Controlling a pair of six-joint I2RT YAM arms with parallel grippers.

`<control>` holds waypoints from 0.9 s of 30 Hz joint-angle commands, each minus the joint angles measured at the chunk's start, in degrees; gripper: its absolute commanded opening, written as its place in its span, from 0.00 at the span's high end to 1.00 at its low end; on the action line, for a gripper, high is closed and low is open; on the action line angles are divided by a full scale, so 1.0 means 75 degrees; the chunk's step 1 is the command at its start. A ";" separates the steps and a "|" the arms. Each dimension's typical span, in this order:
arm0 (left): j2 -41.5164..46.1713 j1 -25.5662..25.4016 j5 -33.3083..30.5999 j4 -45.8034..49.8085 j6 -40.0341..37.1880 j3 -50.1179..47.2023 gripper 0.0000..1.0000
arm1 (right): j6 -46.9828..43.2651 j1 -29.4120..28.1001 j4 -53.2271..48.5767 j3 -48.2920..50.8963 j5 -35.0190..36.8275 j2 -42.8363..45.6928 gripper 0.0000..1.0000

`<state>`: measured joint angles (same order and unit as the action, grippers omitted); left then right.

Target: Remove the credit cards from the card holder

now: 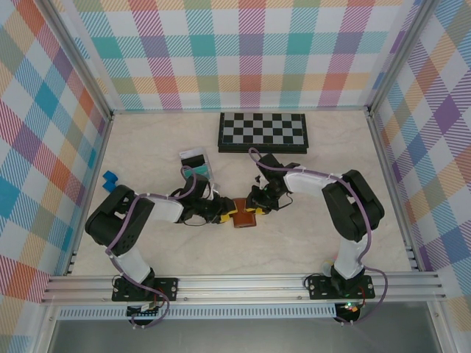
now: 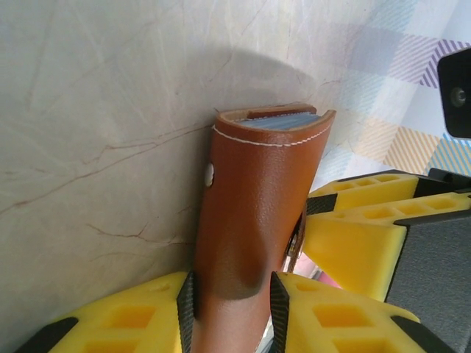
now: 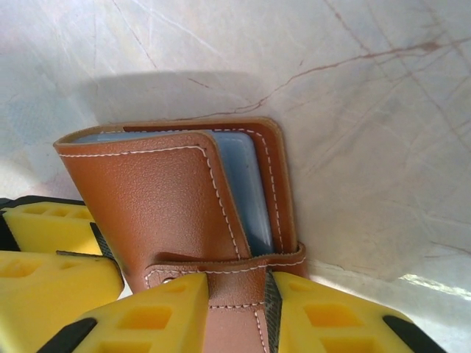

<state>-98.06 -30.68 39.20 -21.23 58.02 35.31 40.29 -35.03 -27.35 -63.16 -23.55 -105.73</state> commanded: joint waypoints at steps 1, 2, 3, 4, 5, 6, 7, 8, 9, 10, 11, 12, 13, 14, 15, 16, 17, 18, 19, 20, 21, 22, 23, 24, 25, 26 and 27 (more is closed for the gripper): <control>-0.0361 -0.0132 0.0319 -0.1921 0.0290 -0.0146 0.68 | -0.0002 -0.0182 0.0602 0.0136 -0.0856 -0.0241 0.71; -0.0332 -0.0128 0.0338 -0.2039 0.0294 -0.0172 0.69 | -0.0011 -0.0161 0.0574 0.0124 -0.0844 -0.0196 0.71; -0.0293 -0.0117 0.0331 -0.2044 0.0252 -0.0179 0.69 | -0.0017 -0.0144 0.0555 0.0113 -0.0821 -0.0164 0.71; -0.0246 -0.0107 0.0311 -0.2053 0.0202 -0.0190 0.71 | -0.0024 -0.0126 0.0539 0.0112 -0.0801 -0.0113 0.71; -0.0188 -0.0095 0.0277 -0.1996 0.0146 -0.0202 0.72 | -0.0023 -0.0106 0.0498 0.0106 -0.0749 -0.0077 0.71; -0.0122 -0.0073 0.0230 -0.1920 0.0091 -0.0219 0.75 | -0.0029 -0.0088 0.0451 0.0092 -0.0690 -0.0034 0.71; -0.0060 -0.0060 0.0185 -0.1832 0.0023 -0.0231 0.77 | -0.0043 -0.0079 0.0373 0.0072 -0.0612 0.0006 0.70; 0.0005 -0.0041 0.0145 -0.1658 -0.0079 -0.0231 0.81 | -0.0074 -0.0077 0.0253 0.0044 -0.0471 0.0064 0.70; 0.0073 -0.0023 0.0096 -0.1501 -0.0177 -0.0232 0.84 | -0.0125 -0.0076 0.0124 -0.0009 -0.0325 0.0127 0.70; 0.0141 -0.0023 0.0056 -0.1344 -0.0259 -0.0231 0.87 | -0.0177 -0.0076 0.0004 -0.0047 -0.0194 0.0194 0.70; 0.0217 -0.0012 0.0018 -0.1156 -0.0371 -0.0220 0.90 | -0.0212 -0.0082 -0.0169 -0.0092 0.0039 0.0295 0.69; 0.0303 -0.0011 -0.0032 -0.0948 -0.0488 -0.0199 0.92 | -0.0227 -0.0076 -0.0300 -0.0121 0.0287 0.0439 0.68; 0.0398 -0.0011 -0.0085 -0.0742 -0.0594 -0.0179 0.93 | -0.0276 -0.0076 -0.0386 -0.0143 0.0452 0.0564 0.65; 0.0497 -0.0006 -0.0133 -0.0478 -0.0742 -0.0134 0.94 | -0.0380 -0.0087 -0.0438 -0.0163 0.0590 0.0725 0.61; 0.0616 -0.0005 -0.0202 -0.0108 -0.0905 -0.0065 0.95 | -0.0495 -0.0101 -0.0520 -0.0190 0.0726 0.0859 0.59; 0.0729 -0.0010 -0.0259 0.0337 -0.1062 0.0043 0.97 | -0.0631 -0.0126 -0.0638 -0.0233 0.0898 0.0981 0.57; 0.0853 -0.0021 -0.0338 0.0894 -0.1293 0.0221 0.99 | -0.0788 -0.0179 -0.0817 -0.0300 0.1198 0.1078 0.55; 0.0980 -0.0022 -0.0381 0.1391 -0.1529 0.0410 1.00 | -0.0908 -0.0236 -0.1027 -0.0370 0.1477 0.1149 0.52; 0.1062 -0.0023 -0.0431 0.1762 -0.1702 0.0571 1.00 | -0.1001 -0.0282 -0.1187 -0.0433 0.1629 0.1188 0.50; 0.1151 -0.0033 -0.0499 0.2138 -0.1877 0.0747 1.00 | -0.1057 -0.0327 -0.1323 -0.0492 0.1728 0.1210 0.48; 0.1201 -0.0041 -0.0538 0.2395 -0.1999 0.0863 1.00 | -0.1100 -0.0383 -0.1438 -0.0568 0.1786 0.1196 0.47; 0.1215 -0.0046 -0.0539 0.2519 -0.2047 0.0948 1.00 | -0.1090 -0.0439 -0.1508 -0.0627 0.1830 0.1177 0.46; 0.1205 -0.0058 -0.0530 0.2608 -0.2067 0.1009 1.00 | -0.1068 -0.0516 -0.1548 -0.0693 0.1862 0.1142 0.45; 0.1171 -0.0069 -0.0530 0.2647 -0.2078 0.1062 1.00 | -0.1021 -0.0592 -0.1537 -0.0750 0.1880 0.1095 0.45; 0.1140 -0.0070 -0.0542 0.2677 -0.2064 0.1088 1.00 | -0.0962 -0.0647 -0.1511 -0.0793 0.1880 0.1052 0.45; 0.1110 -0.0079 -0.0602 0.2726 -0.2064 0.1127 1.00 | -0.0879 -0.0710 -0.1419 -0.0824 0.1839 0.0974 0.44; 0.1077 -0.0082 -0.0663 0.2778 -0.2065 0.1151 1.00 | -0.0791 -0.0741 -0.1300 -0.0837 0.1769 0.0907 0.45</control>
<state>-90.37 -30.72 35.11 -5.41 44.97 42.70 34.02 -39.51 -35.73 -67.88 -11.11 -97.71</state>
